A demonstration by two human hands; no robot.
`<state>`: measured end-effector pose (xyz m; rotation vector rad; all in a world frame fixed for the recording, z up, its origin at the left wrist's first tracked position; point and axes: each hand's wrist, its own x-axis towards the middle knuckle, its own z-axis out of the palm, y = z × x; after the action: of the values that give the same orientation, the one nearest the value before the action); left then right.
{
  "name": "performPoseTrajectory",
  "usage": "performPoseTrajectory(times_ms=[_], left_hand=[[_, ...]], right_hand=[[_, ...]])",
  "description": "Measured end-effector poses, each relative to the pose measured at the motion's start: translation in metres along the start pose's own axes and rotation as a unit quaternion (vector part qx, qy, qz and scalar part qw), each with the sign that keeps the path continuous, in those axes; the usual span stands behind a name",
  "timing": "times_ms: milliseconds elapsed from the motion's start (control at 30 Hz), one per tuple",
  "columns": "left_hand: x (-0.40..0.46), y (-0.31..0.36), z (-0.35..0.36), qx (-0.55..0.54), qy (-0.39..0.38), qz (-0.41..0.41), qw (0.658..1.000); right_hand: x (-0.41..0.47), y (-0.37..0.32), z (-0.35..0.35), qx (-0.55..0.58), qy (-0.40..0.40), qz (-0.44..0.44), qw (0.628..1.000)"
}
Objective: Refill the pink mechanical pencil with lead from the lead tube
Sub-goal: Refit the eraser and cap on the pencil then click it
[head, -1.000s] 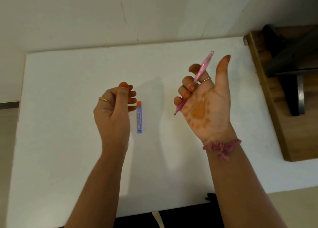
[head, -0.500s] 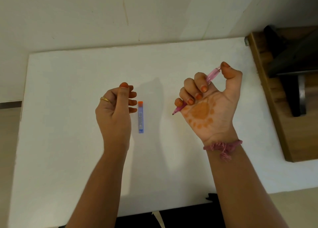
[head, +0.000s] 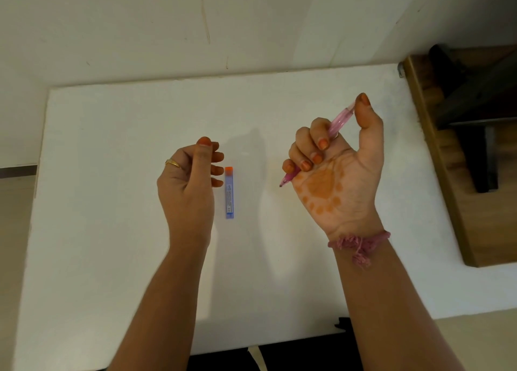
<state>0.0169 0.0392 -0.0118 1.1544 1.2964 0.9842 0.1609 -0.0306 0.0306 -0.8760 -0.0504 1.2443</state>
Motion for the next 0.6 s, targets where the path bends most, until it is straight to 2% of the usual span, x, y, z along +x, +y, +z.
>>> performPoseTrajectory(times_ms=[267, 600], left_hand=[[0.0003, -0.0007, 0.0002, -0.001, -0.002, 0.001, 1.0], [0.0013, -0.0005, 0.0, -0.002, -0.005, 0.003, 1.0]], right_hand=[[0.0002, 0.0012, 0.0013, -0.006, -0.006, 0.001, 1.0], [0.0007, 0.0026, 0.003, -0.021, 0.026, -0.022, 0.999]])
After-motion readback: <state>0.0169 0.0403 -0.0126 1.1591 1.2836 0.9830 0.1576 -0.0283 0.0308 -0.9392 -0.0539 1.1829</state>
